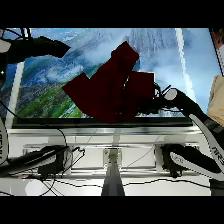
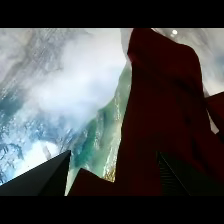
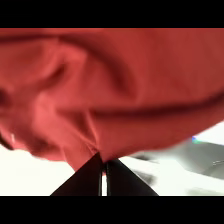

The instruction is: Fold the clothes and pants, and hang the long-sleeved shirts on hangers.

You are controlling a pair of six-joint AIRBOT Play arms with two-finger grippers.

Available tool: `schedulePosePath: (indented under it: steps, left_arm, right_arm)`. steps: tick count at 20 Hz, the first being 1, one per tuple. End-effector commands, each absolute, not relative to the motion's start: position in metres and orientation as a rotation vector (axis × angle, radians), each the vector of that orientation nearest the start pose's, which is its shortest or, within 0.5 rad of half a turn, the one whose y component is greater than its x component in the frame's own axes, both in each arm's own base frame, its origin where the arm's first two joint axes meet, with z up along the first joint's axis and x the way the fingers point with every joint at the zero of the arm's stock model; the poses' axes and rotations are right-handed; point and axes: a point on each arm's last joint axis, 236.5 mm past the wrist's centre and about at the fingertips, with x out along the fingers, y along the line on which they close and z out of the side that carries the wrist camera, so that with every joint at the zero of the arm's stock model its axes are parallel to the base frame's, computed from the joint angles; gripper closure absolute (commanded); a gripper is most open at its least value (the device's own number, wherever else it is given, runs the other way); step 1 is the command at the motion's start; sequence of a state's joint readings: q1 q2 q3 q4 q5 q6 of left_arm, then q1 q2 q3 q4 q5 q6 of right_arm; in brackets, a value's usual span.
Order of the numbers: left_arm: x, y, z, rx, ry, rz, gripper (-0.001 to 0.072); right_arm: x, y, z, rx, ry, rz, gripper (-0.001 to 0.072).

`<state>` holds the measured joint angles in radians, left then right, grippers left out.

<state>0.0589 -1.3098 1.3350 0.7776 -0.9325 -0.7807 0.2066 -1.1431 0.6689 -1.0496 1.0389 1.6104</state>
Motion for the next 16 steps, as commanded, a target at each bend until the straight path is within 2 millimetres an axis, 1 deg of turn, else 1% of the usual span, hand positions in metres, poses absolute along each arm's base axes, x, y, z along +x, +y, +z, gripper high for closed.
schedulePosePath:
  steps: [1, 2, 4, 5, 6, 8, 10, 12, 14, 16]
  left_arm:
    - [0.479, -0.105, 0.143, -0.016, 0.629, -0.596, 0.0115]
    - [0.479, -0.106, 0.141, -0.018, 0.633, -0.596, 0.0116]
    - [0.48, -0.109, 0.134, -0.06, 0.66, -0.591, 0.0116]
    - [0.48, -0.114, 0.128, -0.108, 0.691, -0.587, 0.0116]
    - [0.478, -0.122, 0.118, -0.161, 0.736, -0.589, 0.0115]
    - [0.469, -0.146, 0.09, -0.233, 0.848, -0.623, 0.0116]
    - [0.458, -0.181, 0.057, -0.254, 0.956, -0.681, 0.0116]
    - [0.447, -0.219, 0.024, -0.244, 1.036, -0.74, 0.0116]
    - [0.44, -0.255, -0.005, -0.251, 1.078, -0.776, 0.0116]
    - [0.444, -0.29, -0.026, -0.313, 1.073, -0.777, 0.0116]
  right_arm:
    - [0.235, 0.071, -0.021, 0.13, 1.506, 0.125, 0.0703]
    - [0.226, 0.049, 0.004, 0.084, 1.478, 0.074, 0.0702]
    - [0.199, 0.013, 0.05, 0.036, 1.415, -0.028, 0.0702]
    - [0.185, -0.005, 0.068, 0.014, 1.372, -0.091, 0.0702]
    - [0.171, -0.027, 0.085, -0.011, 1.316, -0.173, 0.0702]
    - [0.153, -0.062, 0.112, -0.041, 1.182, -0.316, 0.0702]
    - [0.142, -0.08, 0.131, -0.05, 1.067, -0.394, 0.0702]
    - [0.136, -0.093, 0.142, -0.066, 1.006, -0.444, 0.0702]
    - [0.14, -0.094, 0.146, -0.072, 0.983, -0.445, 0.0702]
    - [0.148, -0.093, 0.147, -0.075, 0.966, -0.434, 0.0702]
